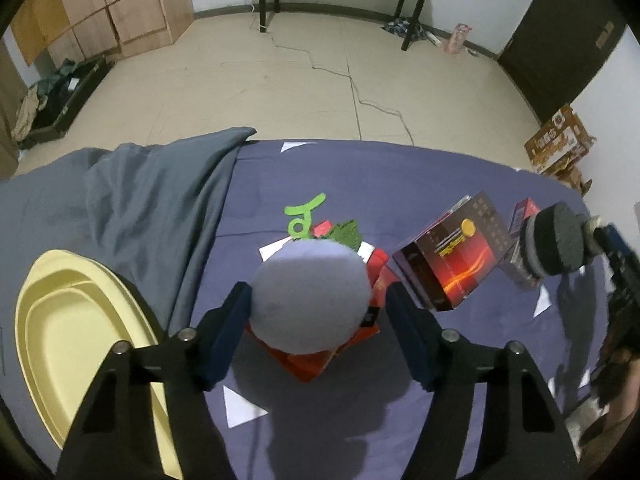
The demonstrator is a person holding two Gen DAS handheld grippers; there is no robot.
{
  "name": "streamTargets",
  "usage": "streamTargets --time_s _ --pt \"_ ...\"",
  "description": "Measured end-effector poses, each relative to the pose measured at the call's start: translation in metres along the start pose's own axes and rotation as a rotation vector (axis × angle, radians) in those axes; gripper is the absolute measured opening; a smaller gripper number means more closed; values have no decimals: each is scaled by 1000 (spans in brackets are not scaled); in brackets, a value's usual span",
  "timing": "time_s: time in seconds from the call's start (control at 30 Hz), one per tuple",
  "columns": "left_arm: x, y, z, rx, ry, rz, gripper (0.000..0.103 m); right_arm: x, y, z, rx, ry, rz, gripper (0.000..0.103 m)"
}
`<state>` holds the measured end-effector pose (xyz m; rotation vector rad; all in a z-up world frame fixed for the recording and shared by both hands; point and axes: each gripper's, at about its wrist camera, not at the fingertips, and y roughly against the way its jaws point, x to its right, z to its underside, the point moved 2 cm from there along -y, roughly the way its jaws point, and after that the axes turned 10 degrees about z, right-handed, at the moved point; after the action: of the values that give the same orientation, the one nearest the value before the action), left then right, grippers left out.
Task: Organize rigid objects
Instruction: 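Grasp the lavender plush ball with the left tool while the right tool grasps the silver tin, then carry the plush ball and silver tin into the yellow tray and open both tools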
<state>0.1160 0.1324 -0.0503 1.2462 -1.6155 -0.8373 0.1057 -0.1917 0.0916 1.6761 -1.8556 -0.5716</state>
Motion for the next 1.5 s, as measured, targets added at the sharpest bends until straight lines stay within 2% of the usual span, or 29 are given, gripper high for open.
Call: streamTargets --time_s 0.07,0.1,0.17,0.37,0.7,0.87,1.1,1.27,1.5 --pt "0 -4 3 -8 -12 -6 56 -1 -4 -1 6 -3 -19 51" --pt "-2 -6 4 -10 -6 3 56 -1 -7 0 1 -5 -25 49" --pt "-3 -5 3 -1 2 10 54 -2 -11 1 0 -12 -64 49" --pt "-7 5 2 11 5 14 51 6 -11 6 11 -17 -74 48" --pt "-16 41 -2 62 68 78 49 34 6 21 31 -81 -102 48" --pt "-11 58 -4 103 45 83 49 41 21 25 53 -84 -128 48" --pt "-6 65 -4 112 28 77 49 54 40 36 93 -88 -145 48" --pt "-6 67 -5 122 33 85 49 83 43 46 109 -177 -243 48" --pt "-11 85 -5 152 29 51 49 111 49 64 131 -207 -236 48"
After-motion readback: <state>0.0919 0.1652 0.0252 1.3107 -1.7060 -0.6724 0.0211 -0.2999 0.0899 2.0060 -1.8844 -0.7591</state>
